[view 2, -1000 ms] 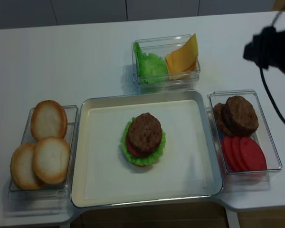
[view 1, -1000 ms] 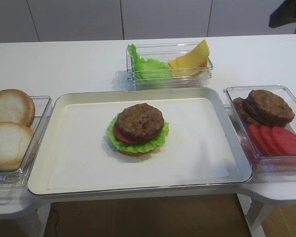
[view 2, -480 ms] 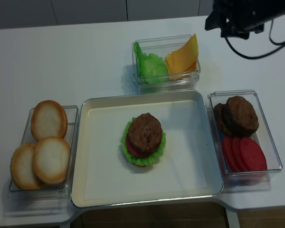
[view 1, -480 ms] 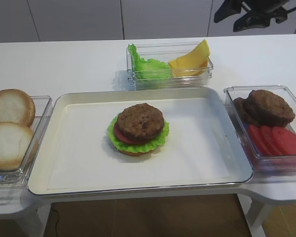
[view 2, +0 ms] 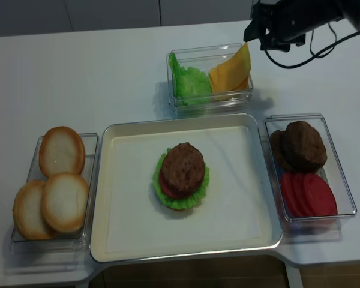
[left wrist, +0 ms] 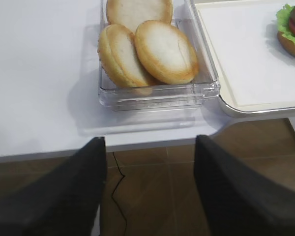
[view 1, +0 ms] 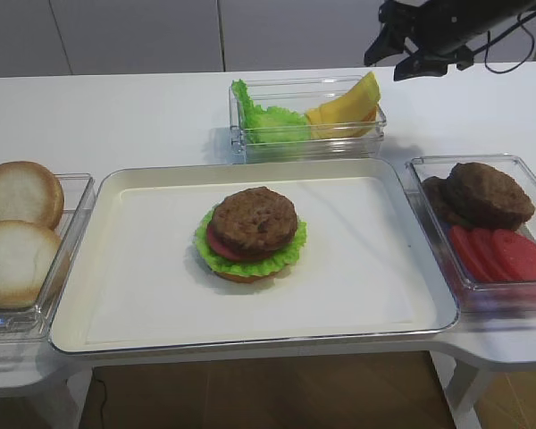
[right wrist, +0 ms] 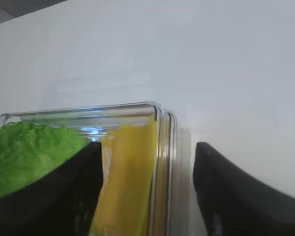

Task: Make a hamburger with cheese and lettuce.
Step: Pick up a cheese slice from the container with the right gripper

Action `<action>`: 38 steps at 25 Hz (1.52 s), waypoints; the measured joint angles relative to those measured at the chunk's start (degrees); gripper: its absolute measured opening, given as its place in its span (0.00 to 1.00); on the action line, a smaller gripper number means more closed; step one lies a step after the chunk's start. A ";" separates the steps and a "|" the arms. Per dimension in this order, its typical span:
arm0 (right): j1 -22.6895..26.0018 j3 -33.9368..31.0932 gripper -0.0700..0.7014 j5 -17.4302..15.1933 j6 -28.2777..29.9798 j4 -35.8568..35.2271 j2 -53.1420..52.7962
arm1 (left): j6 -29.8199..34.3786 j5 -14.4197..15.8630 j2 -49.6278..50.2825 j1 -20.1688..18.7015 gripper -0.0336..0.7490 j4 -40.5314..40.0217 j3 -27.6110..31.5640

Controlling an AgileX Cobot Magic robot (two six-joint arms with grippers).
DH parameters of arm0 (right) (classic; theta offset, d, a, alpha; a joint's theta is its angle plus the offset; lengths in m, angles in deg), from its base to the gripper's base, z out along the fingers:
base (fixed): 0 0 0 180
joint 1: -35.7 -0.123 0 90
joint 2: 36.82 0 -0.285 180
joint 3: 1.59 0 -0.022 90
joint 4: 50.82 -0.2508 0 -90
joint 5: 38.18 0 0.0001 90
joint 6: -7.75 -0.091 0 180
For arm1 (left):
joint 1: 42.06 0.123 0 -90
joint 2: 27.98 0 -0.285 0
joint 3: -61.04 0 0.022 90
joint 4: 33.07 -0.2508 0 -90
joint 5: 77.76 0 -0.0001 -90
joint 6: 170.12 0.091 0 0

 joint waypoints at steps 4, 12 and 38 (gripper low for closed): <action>0.00 1.09 0.58 0.77 2.82 -3.56 2.93 | 0.00 0.00 0.00 0.00 0.58 0.00 0.00; 0.00 1.35 0.45 1.61 4.81 -7.07 4.29 | 0.00 0.00 0.00 0.00 0.58 0.00 0.00; 0.00 1.35 0.26 2.05 4.83 -9.07 4.67 | 0.00 0.00 0.00 0.00 0.58 0.00 0.00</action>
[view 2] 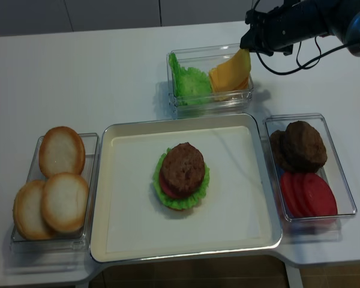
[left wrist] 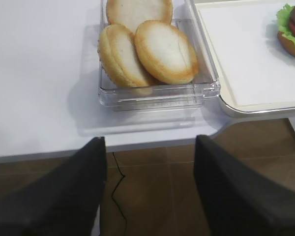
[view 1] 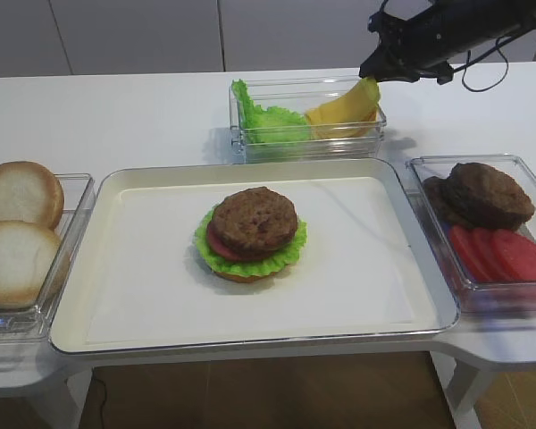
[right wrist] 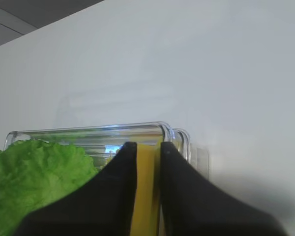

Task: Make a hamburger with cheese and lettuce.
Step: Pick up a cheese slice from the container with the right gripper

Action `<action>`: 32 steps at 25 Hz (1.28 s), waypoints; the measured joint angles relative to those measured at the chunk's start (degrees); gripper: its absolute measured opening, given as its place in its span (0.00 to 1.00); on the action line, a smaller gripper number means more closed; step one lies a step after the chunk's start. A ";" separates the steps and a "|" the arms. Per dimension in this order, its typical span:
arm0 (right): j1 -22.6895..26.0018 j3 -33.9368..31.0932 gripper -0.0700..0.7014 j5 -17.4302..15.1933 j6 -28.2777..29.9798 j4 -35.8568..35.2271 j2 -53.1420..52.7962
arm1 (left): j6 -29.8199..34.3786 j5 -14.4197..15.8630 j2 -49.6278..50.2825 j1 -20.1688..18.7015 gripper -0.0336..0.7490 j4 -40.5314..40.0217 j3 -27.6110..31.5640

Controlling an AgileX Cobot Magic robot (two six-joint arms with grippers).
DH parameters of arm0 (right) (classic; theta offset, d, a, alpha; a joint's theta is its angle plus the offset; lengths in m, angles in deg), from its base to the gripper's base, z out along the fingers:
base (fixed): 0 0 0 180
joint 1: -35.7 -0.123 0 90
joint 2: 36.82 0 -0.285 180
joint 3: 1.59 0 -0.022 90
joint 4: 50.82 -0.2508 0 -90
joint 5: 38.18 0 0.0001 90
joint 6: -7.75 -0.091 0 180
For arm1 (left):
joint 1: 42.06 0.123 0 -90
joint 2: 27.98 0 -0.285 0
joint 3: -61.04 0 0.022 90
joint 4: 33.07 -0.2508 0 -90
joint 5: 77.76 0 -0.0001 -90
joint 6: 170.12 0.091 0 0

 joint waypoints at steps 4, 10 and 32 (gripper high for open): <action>0.00 0.00 0.26 0.23 0.00 0.52 0.00 | 0.00 0.00 0.00 0.00 0.58 0.00 0.00; 0.00 0.00 0.24 0.23 0.00 0.78 0.00 | 0.00 0.00 0.00 0.00 0.58 0.00 0.00; 0.00 0.00 0.10 -1.67 2.72 -2.19 0.00 | 0.00 0.00 0.00 0.00 0.58 0.00 0.00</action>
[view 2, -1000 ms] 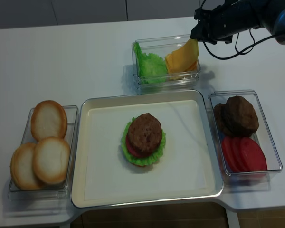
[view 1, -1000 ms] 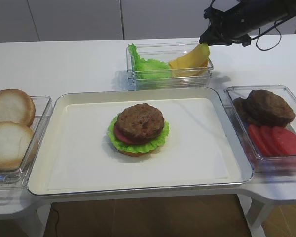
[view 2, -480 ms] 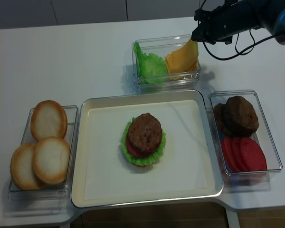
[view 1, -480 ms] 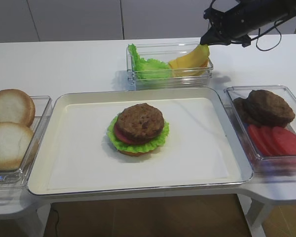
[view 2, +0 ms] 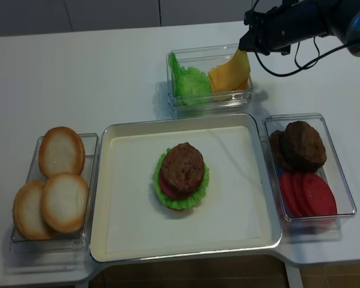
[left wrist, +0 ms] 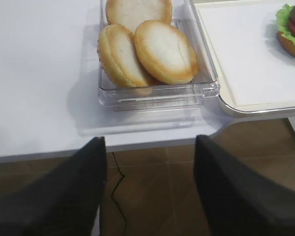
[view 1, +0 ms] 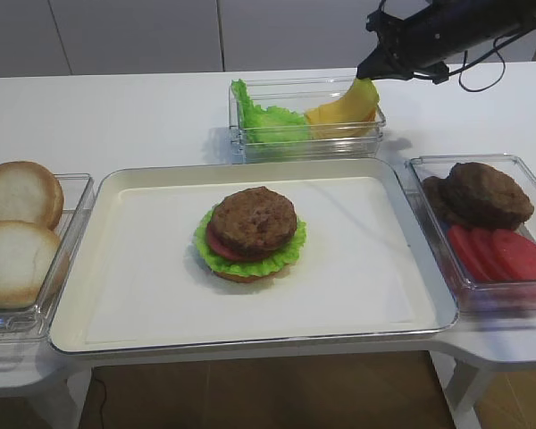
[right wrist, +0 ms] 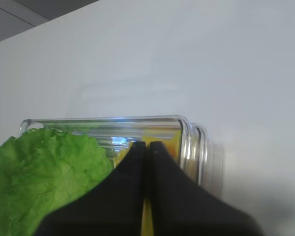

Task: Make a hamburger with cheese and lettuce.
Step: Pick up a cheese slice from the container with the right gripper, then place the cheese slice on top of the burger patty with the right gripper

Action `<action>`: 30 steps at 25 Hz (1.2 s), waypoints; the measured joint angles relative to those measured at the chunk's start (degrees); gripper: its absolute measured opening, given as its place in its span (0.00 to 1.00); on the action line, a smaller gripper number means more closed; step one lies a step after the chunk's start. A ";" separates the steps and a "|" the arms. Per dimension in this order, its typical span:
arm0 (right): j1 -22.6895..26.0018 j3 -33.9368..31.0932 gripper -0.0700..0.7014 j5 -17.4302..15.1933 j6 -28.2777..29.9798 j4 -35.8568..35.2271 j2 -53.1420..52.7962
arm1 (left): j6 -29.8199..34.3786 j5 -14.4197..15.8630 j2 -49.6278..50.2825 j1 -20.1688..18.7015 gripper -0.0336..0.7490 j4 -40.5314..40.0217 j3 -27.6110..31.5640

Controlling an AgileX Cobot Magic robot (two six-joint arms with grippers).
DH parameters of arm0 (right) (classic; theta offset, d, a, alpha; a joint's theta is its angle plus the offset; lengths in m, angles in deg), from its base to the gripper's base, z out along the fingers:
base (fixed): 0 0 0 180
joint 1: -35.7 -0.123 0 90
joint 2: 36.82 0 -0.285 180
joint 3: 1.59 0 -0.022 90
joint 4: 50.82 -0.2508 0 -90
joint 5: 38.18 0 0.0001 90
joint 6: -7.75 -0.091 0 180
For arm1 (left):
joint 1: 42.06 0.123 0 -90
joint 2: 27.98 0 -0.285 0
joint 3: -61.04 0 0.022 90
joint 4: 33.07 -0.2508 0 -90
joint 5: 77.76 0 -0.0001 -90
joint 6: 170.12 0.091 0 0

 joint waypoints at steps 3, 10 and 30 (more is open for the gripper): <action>0.00 0.00 0.10 -0.24 0.11 -0.09 0.00 | 0.00 0.00 0.00 0.00 0.58 0.00 0.00; 0.00 0.00 0.10 -0.43 0.20 0.09 -0.72 | 0.00 0.00 0.00 0.00 0.58 0.00 0.00; 0.00 0.00 0.10 -5.32 0.20 4.57 -10.25 | 0.00 0.00 0.00 0.00 0.58 0.00 0.00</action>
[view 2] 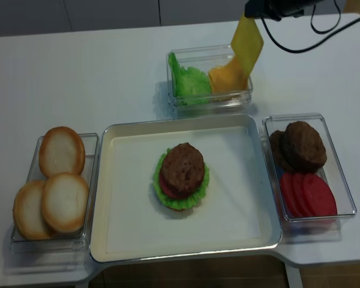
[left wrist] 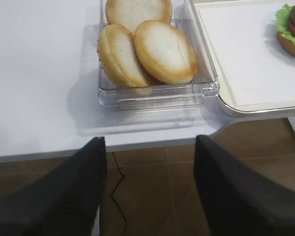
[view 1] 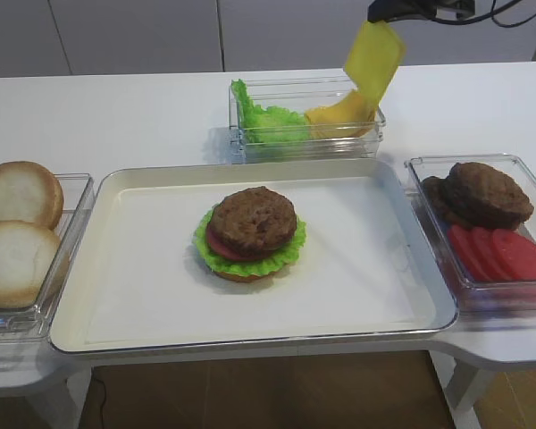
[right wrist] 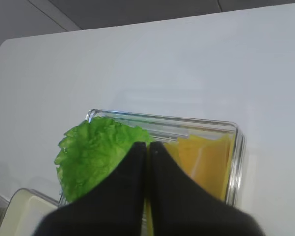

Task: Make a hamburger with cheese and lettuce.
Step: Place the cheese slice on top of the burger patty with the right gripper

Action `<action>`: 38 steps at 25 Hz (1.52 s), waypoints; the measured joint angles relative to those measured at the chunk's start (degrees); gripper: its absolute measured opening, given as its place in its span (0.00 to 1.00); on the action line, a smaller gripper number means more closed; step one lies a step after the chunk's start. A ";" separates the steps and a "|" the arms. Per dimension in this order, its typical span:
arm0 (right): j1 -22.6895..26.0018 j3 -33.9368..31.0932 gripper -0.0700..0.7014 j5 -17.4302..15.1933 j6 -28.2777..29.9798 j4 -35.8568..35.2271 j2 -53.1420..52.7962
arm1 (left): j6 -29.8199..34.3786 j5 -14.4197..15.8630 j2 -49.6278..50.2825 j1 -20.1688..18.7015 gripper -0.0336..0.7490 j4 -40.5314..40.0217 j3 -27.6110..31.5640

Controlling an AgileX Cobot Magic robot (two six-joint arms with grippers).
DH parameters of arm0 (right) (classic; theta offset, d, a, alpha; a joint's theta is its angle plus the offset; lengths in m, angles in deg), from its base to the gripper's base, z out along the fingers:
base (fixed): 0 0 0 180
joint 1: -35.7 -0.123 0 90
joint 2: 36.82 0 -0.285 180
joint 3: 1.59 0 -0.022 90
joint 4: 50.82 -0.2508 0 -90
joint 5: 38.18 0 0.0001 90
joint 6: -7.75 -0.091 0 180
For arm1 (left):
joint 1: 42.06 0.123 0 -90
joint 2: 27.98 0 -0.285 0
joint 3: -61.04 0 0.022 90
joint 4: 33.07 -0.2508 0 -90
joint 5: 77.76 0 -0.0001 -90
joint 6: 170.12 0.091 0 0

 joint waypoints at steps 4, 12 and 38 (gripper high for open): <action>0.00 0.00 0.10 -1.76 0.00 0.75 -1.12 | 0.00 0.00 0.00 0.00 0.58 0.00 0.00; 0.00 0.00 0.10 -4.74 -1.22 4.08 -6.34 | 0.00 0.00 0.00 0.00 0.58 0.00 0.00; 0.00 -18.55 0.10 -10.80 -2.99 5.69 -25.35 | 0.00 0.00 0.00 0.00 0.58 0.00 0.00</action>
